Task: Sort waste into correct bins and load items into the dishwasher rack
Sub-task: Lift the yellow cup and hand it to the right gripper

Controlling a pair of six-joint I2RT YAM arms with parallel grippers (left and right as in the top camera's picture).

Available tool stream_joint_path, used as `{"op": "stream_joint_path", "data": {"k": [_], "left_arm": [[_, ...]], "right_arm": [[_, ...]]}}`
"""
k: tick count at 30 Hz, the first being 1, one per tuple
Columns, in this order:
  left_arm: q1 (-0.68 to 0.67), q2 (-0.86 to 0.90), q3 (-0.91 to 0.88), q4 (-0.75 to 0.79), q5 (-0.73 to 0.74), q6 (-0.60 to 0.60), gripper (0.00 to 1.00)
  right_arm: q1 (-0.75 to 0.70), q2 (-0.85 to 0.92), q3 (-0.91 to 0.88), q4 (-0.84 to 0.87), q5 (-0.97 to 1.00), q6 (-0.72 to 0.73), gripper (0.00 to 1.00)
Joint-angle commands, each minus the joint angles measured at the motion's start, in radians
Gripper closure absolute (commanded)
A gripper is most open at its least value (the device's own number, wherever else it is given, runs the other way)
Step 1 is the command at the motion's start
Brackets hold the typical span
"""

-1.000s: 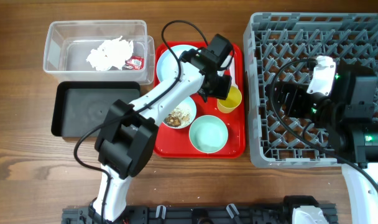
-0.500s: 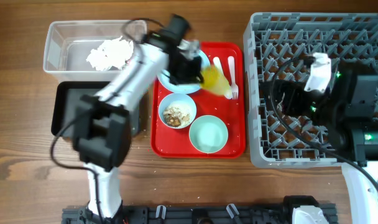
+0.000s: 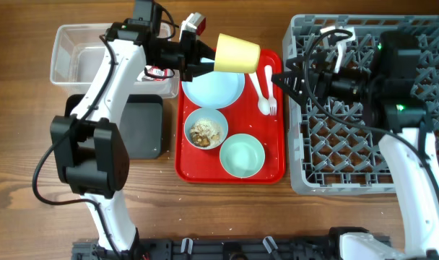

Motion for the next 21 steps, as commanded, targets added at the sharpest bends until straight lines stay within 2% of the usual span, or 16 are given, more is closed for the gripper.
{"op": "stream_joint_path", "data": {"k": [1, 4, 9, 11, 13, 17, 18, 20, 21], "left_arm": [[-0.035, -0.024, 0.017, -0.035, 0.066, 0.024, 0.96], [-0.069, -0.024, 0.017, -0.045, 0.066, 0.023, 0.96], [-0.098, -0.024, 0.017, -0.045, 0.066, 0.019, 0.96], [-0.103, -0.024, 0.017, -0.045, 0.066, 0.019, 0.96], [-0.103, -0.024, 0.017, -0.044, 0.066, 0.02, 0.96], [-0.103, -0.024, 0.017, -0.044, 0.066, 0.02, 0.96], [-0.103, -0.024, 0.017, -0.044, 0.066, 0.02, 0.96], [-0.103, -0.024, 0.017, -0.044, 0.065, 0.021, 0.94], [-0.103, -0.024, 0.017, -0.044, 0.064, 0.021, 0.91]], "right_arm": [[0.005, 0.068, 0.008, 0.088, -0.152, 0.024, 0.0], [0.014, 0.1, 0.008, 0.164, -0.151, 0.058, 0.0], [0.051, 0.14, 0.008, 0.19, -0.143, 0.058, 0.01], [0.065, 0.148, 0.008, 0.192, -0.143, 0.058, 0.08], [0.087, 0.154, 0.008, 0.191, -0.139, 0.059, 0.2], [0.094, 0.155, 0.008, 0.191, -0.136, 0.061, 0.32], [0.093, 0.155, 0.008, 0.192, -0.135, 0.061, 0.39], [0.093, 0.155, 0.008, 0.192, -0.126, 0.061, 0.51], [0.093, 0.155, 0.008, 0.192, -0.105, 0.071, 0.52]]}}
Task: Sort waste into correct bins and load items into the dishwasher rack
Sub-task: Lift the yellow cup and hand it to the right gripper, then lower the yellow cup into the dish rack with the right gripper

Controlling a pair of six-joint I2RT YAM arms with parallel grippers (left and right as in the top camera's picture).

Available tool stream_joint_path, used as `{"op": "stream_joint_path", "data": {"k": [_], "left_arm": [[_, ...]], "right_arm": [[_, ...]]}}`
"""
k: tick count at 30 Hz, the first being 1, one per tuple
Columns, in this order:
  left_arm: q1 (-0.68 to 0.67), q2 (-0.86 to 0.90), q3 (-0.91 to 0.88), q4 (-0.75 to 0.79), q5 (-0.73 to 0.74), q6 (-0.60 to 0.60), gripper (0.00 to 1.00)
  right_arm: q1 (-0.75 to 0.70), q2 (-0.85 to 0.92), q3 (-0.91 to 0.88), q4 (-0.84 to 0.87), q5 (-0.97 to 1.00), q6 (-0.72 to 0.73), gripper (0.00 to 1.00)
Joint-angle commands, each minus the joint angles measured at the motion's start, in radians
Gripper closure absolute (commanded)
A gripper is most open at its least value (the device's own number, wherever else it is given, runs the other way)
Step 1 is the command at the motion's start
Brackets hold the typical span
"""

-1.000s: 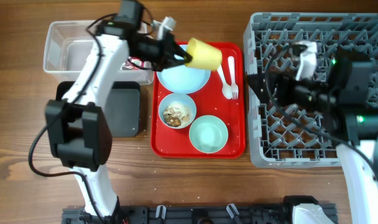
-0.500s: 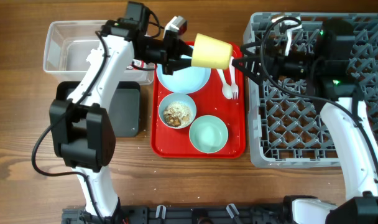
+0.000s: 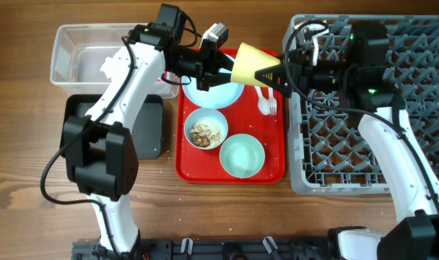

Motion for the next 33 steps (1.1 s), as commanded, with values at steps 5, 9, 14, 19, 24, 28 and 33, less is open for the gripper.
{"op": "stream_joint_path", "data": {"k": [5, 9, 14, 19, 24, 28, 33], "left_arm": [[-0.002, -0.024, 0.017, -0.001, -0.006, 0.009, 0.68], [0.0, -0.024, 0.017, -0.001, -0.109, 0.009, 0.65], [0.0, -0.024, 0.017, 0.013, -0.375, 0.008, 0.64], [0.0, -0.024, 0.017, 0.013, -0.82, 0.008, 0.64], [0.0, -0.024, 0.017, 0.013, -1.075, 0.008, 0.64], [-0.001, -0.024, 0.017, 0.014, -1.154, 0.008, 0.64], [-0.001, -0.024, 0.017, 0.014, -1.172, 0.008, 0.64]], "right_arm": [[-0.045, 0.009, 0.008, 0.001, 0.074, 0.038, 0.63], [-0.199, -0.034, 0.009, -0.068, 0.11, 0.083, 0.62], [-0.337, -0.116, 0.054, -0.404, 0.319, 0.026, 0.59], [-0.265, -0.143, 0.267, -0.934, 0.84, -0.048, 0.6], [-0.158, -0.132, 0.312, -1.189, 1.108, 0.046, 0.59], [-0.098, -0.053, 0.299, -1.291, 1.159, 0.072, 0.57], [-0.093, 0.07, 0.246, -1.29, 1.211, 0.113, 0.57]]}}
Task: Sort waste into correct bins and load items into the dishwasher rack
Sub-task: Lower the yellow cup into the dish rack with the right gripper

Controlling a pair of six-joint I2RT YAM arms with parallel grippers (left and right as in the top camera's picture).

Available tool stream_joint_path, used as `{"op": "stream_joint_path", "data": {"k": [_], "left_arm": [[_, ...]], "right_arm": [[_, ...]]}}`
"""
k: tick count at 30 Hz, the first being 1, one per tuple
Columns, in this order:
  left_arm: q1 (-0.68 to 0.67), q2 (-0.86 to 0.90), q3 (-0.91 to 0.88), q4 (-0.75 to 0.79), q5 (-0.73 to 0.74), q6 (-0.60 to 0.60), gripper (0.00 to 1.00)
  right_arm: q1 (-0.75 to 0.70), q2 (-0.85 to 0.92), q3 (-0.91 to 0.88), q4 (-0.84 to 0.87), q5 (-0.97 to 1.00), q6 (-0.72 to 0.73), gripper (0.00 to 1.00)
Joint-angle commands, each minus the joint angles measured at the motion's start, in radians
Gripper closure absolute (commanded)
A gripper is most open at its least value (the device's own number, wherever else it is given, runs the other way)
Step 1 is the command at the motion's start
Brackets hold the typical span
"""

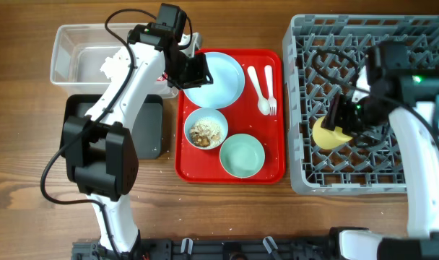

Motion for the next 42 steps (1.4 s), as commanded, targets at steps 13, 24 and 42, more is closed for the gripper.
{"op": "stream_joint_path", "data": {"k": [13, 24, 42], "left_arm": [[-0.002, -0.024, 0.017, 0.002, -0.051, 0.005, 0.59], [0.015, -0.116, 0.076, -0.011, -0.127, 0.006, 0.55], [-0.057, -0.179, 0.058, -0.219, -0.257, -0.212, 0.64]], "right_arm": [[0.014, 0.133, -0.232, 0.22, 0.021, 0.025, 0.24], [0.031, 0.06, 0.163, 0.082, -0.063, -0.047, 0.16], [0.322, 0.157, 0.182, 0.291, -0.098, 0.118, 0.24]]}}
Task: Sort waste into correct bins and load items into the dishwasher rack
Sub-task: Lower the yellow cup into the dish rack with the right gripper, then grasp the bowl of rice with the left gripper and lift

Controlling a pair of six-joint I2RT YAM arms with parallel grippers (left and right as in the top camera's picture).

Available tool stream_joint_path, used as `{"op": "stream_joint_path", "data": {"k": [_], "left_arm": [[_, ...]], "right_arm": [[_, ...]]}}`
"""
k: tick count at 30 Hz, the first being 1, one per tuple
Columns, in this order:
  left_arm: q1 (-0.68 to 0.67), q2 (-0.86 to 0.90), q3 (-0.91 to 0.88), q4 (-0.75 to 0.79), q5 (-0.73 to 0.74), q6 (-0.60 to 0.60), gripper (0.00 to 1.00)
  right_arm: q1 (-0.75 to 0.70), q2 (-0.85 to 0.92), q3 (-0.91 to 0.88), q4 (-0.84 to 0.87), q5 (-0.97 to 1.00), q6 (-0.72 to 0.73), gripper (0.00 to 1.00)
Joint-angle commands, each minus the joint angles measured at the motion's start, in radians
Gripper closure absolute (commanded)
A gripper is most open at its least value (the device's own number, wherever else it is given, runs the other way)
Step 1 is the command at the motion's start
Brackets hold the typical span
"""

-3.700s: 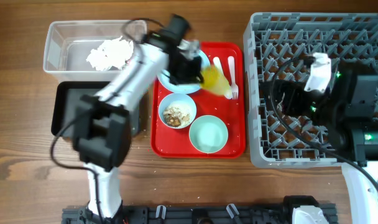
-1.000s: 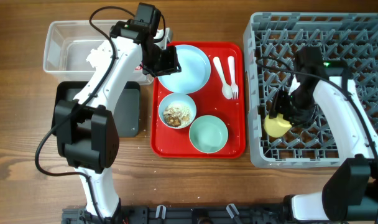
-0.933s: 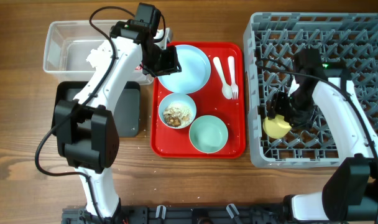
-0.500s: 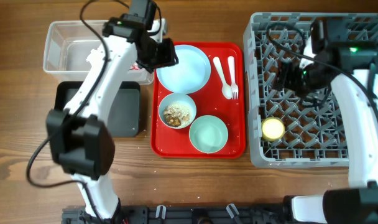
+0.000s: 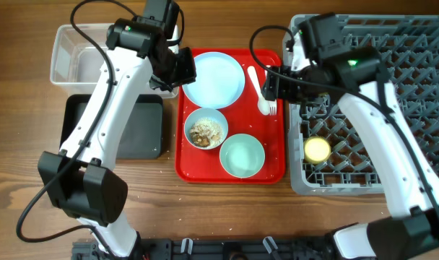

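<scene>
A red tray [image 5: 277, 170] holds a light blue plate [image 5: 216, 81], a bowl with food scraps [image 5: 206, 129], an empty green bowl [image 5: 242, 155] and a white spoon and fork [image 5: 261, 88]. A yellow cup [image 5: 318, 149] sits in the front left part of the grey dishwasher rack [image 5: 393, 152], free of either gripper. My left gripper [image 5: 180, 68] hovers at the plate's left edge, open and holding nothing. My right gripper [image 5: 272, 83] is open just right of the fork, over the tray's right rim.
A clear plastic bin [image 5: 79, 54] with some white waste stands at the back left. In front of it lies a black bin [image 5: 136, 126]. The rack fills the right side, and the wooden table [image 5: 32, 188] shows at the front left.
My right gripper has let go of the yellow cup, which now rests in the rack's front left. That gripper has moved left to the fork on the tray. My left gripper stays by the plate.
My left gripper first held the yellow cup above the back of the tray. Then both grippers met at the cup. After that my right gripper had it down in the rack while the left was open by the plate. Now the cup sits alone in the rack.
</scene>
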Motion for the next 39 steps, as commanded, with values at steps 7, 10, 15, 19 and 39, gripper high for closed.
{"op": "stream_joint_path", "data": {"k": [7, 10, 15, 19, 39], "left_arm": [[-0.237, 0.021, -0.18, 0.16, -0.124, -0.246, 0.51], [-0.306, 0.063, -0.227, 0.215, -0.198, -0.34, 0.45], [-0.343, 0.16, -0.235, 0.237, -0.247, -0.372, 0.52], [-0.348, 0.231, -0.235, 0.254, -0.246, -0.372, 0.6], [-0.227, 0.01, -0.108, 0.086, 0.058, -0.114, 0.96]], "right_arm": [[-0.185, -0.01, 0.016, -0.039, 0.037, 0.01, 0.05], [-0.251, -0.016, 0.016, -0.082, 0.037, -0.034, 0.04], [-0.258, -0.016, 0.015, -0.104, 0.037, -0.06, 0.04], [-0.258, -0.016, 0.015, -0.107, 0.037, -0.06, 0.05], [-0.258, -0.016, 0.015, -0.082, 0.037, -0.067, 0.05]]}}
